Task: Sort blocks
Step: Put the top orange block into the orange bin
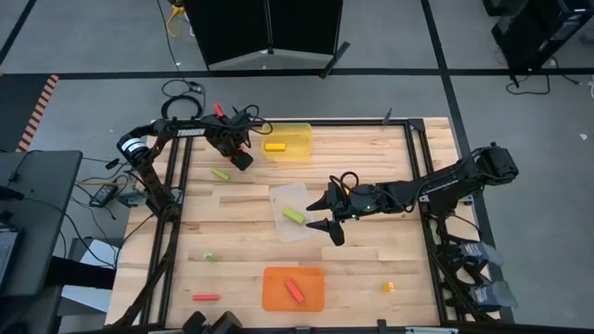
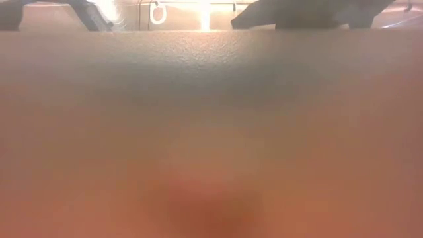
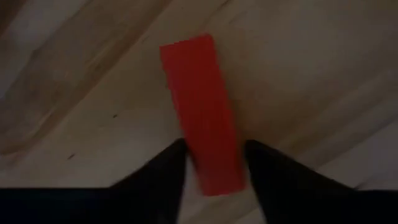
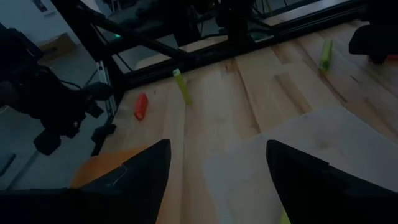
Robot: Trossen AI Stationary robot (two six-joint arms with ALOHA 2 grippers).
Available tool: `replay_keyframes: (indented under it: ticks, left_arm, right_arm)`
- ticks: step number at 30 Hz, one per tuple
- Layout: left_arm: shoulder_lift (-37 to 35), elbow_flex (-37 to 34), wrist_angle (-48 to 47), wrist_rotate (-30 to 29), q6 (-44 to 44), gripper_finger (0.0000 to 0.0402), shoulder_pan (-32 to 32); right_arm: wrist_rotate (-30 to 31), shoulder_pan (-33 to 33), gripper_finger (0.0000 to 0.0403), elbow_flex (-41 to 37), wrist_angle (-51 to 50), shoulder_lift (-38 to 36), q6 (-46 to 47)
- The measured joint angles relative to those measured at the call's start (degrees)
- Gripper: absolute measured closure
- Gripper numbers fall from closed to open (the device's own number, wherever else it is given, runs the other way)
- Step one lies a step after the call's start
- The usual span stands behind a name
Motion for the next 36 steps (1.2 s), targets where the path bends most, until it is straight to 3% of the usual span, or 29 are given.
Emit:
replay_keyframes:
  ticks: [3, 12, 16, 21, 25, 29, 36]
  left_arm:
    - [-0.02, 0.02, -0.08, 0.21, -0.09, 0.0305, -0.04]
    - [-2.81, -0.28, -0.54, -0.41, 0.16, 0.0304, -0.02]
    - [-10.4, -0.39, -2.44, -1.81, -0.11, 0.0304, -0.45]
    - [-20.22, -0.49, -5.73, 5.01, -0.27, 0.0304, -4.57]
    - [-27.11, -0.33, -5.44, 10.31, -0.51, 0.0304, -12.89]
    - [-30.88, -0.26, -4.31, 11.74, -3.28, 0.0304, -24.91]
    - [-29.22, -0.26, 5.85, 12.05, -9.0, 0.0304, -50.3]
  right_arm:
    - [0.0, 0.0, 0.0128, 0.0, 0.01, 0.0, 0.03]
    - [0.0, 0.0, 0.0128, 0.0, -0.08, -0.47, -0.1]
    - [-0.02, 0.0, 0.0128, 0.0, 0.02, -1.27, -1.25]
    - [-0.02, -0.46, 0.0128, 0.0, -0.03, -3.22, -3.36]
    - [-0.02, -1.48, 0.0128, 0.0, -0.16, -5.74, -6.22]
    - [-0.02, -2.83, 0.0128, 0.0, -0.36, -9.1, -8.99]
    - [2.0, -4.92, 0.0128, 0.0, -1.66, -15.94, -14.47]
